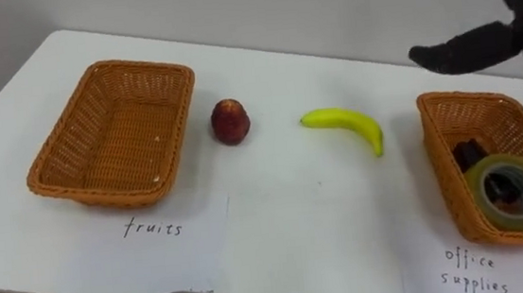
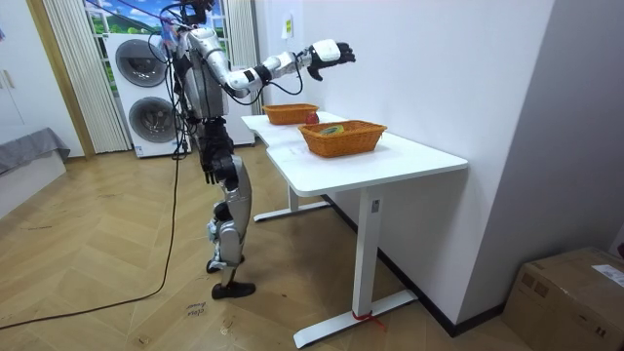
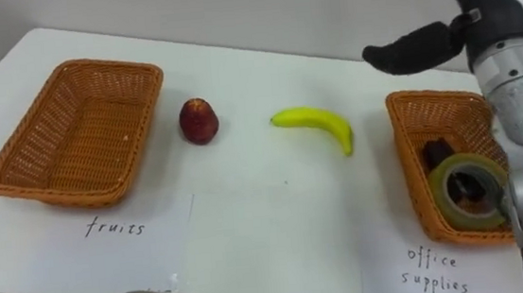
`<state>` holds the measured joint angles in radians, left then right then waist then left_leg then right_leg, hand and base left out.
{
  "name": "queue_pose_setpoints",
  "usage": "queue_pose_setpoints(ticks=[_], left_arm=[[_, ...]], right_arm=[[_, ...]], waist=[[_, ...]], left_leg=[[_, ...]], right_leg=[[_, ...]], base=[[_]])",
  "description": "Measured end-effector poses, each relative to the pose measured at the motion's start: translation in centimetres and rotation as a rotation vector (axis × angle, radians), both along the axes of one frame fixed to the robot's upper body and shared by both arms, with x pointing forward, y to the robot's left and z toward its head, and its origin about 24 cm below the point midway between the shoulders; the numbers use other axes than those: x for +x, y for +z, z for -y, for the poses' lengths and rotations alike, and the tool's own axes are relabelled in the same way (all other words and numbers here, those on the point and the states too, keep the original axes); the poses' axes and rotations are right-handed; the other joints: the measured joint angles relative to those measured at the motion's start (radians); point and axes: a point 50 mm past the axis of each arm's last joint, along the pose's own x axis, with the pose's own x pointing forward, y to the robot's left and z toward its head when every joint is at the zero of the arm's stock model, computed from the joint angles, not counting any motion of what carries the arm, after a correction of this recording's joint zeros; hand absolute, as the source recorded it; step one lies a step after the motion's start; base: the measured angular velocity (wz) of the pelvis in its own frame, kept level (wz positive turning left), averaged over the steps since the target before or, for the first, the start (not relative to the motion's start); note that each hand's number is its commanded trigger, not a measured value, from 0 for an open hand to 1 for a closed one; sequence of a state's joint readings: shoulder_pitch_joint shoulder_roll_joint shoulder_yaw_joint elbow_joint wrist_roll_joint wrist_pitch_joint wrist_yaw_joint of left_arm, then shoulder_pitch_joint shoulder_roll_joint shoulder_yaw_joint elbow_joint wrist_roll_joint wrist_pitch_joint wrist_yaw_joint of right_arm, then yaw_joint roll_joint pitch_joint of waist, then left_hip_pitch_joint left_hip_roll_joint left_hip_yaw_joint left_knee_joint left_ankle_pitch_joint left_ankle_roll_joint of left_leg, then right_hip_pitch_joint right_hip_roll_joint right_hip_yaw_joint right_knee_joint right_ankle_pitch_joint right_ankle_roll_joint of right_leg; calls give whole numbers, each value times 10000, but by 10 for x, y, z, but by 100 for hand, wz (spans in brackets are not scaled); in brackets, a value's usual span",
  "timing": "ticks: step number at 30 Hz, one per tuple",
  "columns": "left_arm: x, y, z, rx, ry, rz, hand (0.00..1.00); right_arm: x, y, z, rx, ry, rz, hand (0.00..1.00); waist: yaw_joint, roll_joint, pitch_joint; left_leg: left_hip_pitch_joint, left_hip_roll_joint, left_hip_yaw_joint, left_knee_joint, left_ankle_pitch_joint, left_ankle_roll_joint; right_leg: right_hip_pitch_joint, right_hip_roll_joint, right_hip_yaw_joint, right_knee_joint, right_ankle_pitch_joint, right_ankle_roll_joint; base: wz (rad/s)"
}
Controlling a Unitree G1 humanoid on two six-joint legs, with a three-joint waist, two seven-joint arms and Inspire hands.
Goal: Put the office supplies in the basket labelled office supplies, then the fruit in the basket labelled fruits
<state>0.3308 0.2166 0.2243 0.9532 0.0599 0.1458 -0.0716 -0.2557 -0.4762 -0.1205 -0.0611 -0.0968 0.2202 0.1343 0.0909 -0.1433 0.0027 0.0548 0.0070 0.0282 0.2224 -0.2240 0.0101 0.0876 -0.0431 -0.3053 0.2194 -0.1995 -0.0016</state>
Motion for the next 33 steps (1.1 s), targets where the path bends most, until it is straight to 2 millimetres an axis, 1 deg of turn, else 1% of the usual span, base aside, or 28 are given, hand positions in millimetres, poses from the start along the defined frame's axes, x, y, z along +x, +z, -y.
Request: queue_pose_setpoints(ticks=[1, 2, 3, 4, 6, 8, 10, 11, 13, 15, 17, 22, 24, 29, 33], left_arm=[[1, 0, 0, -20, -16, 40, 0], [1, 0, 0, -34, -105, 1, 0], [1, 0, -1, -8, -136, -48, 0], [1, 1, -2, 17, -151, -70, 0], [1, 1, -4, 86, -278, -135, 0], [-1, 2, -6, 176, -364, -234, 0], [-2, 3, -10, 271, -384, -355, 0], [-2, 4, -12, 306, -402, -360, 0], [0, 4, -12, 311, -453, -332, 0], [1, 3, -12, 251, -461, -323, 0], [3, 3, -11, 189, -492, -272, 0], [7, 3, -11, 91, -585, -189, 0], [9, 3, -11, 108, -584, -121, 0], [12, 4, -13, 217, -606, -41, 0], [11, 4, -13, 244, -597, -55, 0]], right_arm=[[1, -5, -2, 51, 169, -258, 0], [2, -10, -4, 152, 314, -497, 0], [3, -14, -4, 298, 373, -703, 0], [3, -16, -4, 378, 388, -771, 0], [4, -18, -5, 500, 452, -867, 0], [5, -21, -7, 619, 543, -988, 0], [5, -24, -8, 849, 645, -1124, 0], [5, -26, -8, 928, 671, -1199, 0], [6, -29, -9, 918, 709, -1312, 0], [7, -37, -12, 824, 788, -1634, 0], [7, -42, -11, 834, 696, -1831, 0], [7, -47, -13, 765, 717, -2040, 0], [8, -49, -13, 732, 710, -2093, 0], [12, -46, -15, 661, 632, -1946, 0], [16, -48, -19, 584, 664, -2038, 0]], waist=[[59, -74, -26], [253, -126, -14], [292, -207, -14], [349, -242, -26], [498, -324, 16], [559, -348, 35], [767, -355, 42], [797, -359, 42], [871, -351, 50], [994, -349, 70], [1064, -361, 72], [1135, -396, 71], [1148, -448, 35], [1076, -479, 35], [1106, -470, 42]], left_leg=[[-117, -1, -46, 61, 0, 0], [-168, 3, -59, 111, -2, 2], [-237, 3, -82, 119, -4, 2], [-312, 0, -108, 130, -4, 1], [-460, -24, -208, 178, -5, 1], [-494, -29, -253, 193, -6, 2], [-513, -18, -225, 193, -6, 0], [-555, -15, -221, 206, -6, -1], [-638, -21, -197, 298, -5, -2], [-651, -22, -192, 355, -5, -1], [-659, -23, -193, 347, -6, 0], [-679, -13, -192, 328, -7, -2], [-810, -13, -189, 362, -6, -3], [-938, -25, -284, 465, -8, 0], [-957, -7, -307, 464, -11, -8]], right_leg=[[-55, -1, -15, 1, 0, 0], [-66, 5, 8, 2, 0, -1], [-114, 8, 15, 3, 0, -1], [-164, 9, 13, 10, 1, -1], [-222, 8, 5, 2, 2, -3], [-233, 3, -39, 4, 2, -3], [-272, 17, -33, 7, 2, -4], [-311, 18, -32, 7, 4, -7], [-364, 16, -37, 5, 8, -14], [-378, 15, -52, 4, 10, -16], [-386, 13, -57, 3, 10, -16], [-404, 20, -73, 2, 10, -16], [-527, 19, -85, 4, 19, -31], [-560, 13, -169, 2, 28, -42], [-550, 23, -218, 1, 34, -51]], base=[[13], [11], [8], [11], [13], [7], [-2], [0], [0], [0], [0], [0], [0], [4], [5]])
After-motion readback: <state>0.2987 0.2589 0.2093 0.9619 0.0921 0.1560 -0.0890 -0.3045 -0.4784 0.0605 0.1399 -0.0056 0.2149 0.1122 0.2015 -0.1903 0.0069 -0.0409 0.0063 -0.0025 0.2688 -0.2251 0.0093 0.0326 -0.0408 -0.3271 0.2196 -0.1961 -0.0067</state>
